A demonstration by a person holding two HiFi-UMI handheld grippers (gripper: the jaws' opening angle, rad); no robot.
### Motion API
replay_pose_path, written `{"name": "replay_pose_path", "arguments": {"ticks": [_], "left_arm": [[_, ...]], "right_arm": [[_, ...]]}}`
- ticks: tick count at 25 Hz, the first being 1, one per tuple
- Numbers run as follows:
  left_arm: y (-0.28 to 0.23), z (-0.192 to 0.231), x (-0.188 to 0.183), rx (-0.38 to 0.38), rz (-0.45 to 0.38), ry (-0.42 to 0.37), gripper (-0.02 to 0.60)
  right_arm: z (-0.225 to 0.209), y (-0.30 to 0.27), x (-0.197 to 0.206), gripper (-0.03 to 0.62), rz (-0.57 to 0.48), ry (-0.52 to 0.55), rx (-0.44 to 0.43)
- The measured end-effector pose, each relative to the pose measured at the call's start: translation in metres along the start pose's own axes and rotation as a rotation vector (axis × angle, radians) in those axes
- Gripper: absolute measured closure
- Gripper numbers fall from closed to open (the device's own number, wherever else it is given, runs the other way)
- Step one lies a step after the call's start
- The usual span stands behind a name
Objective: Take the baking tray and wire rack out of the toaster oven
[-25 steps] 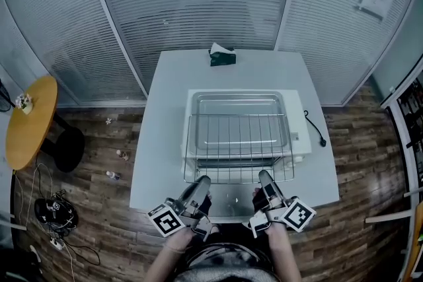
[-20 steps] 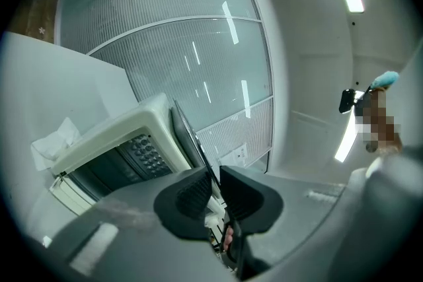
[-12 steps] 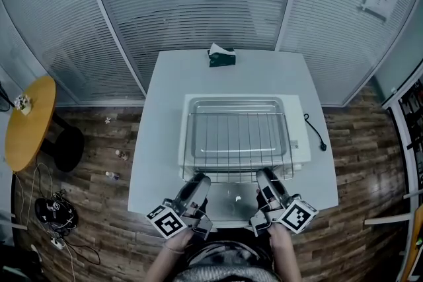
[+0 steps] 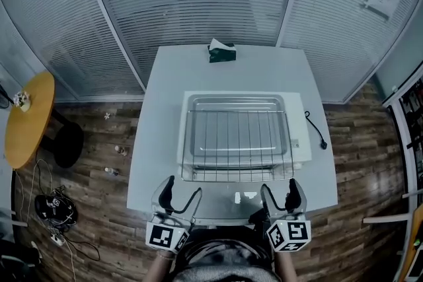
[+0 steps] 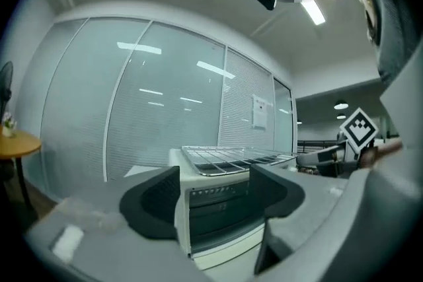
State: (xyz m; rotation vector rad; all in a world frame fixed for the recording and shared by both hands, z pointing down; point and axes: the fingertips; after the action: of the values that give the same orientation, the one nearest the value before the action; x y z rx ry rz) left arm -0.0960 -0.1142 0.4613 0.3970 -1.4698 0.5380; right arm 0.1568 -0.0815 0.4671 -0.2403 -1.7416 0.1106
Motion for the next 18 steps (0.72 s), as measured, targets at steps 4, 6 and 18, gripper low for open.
{"name": "replay_pose_path", "arguments": {"ticks": [4,6,18], "left_arm": [[-0.013,-0.003,-0.005,0.018,0.013,-0.087,0.255],[-0.020,-0.004,-0.007,0.025,0.010,-0.102,0.255],[-0.058,0.005,-0.008,0.032,0.009,-0.071,0.255]], "right_arm": [[-0.001,-0.004,-0.013,0.229,-0.049,0.072,0.014],[-0.001,-0.011,-0.014,0.224,-0.043,0.084,0.000],[-0.009,-0.046,-0.021,0.225,-0.039,0.093,-0.002]]}}
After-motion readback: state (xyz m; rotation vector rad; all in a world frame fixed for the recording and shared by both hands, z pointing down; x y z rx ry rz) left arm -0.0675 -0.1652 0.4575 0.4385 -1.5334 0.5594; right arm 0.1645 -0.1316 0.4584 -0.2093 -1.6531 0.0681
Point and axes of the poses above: the fingertips, and each gripper's own axes: y backward along the fingers, z to its left, x out of its underside, and after that the axes turned 2 degrees about -z, right-handed
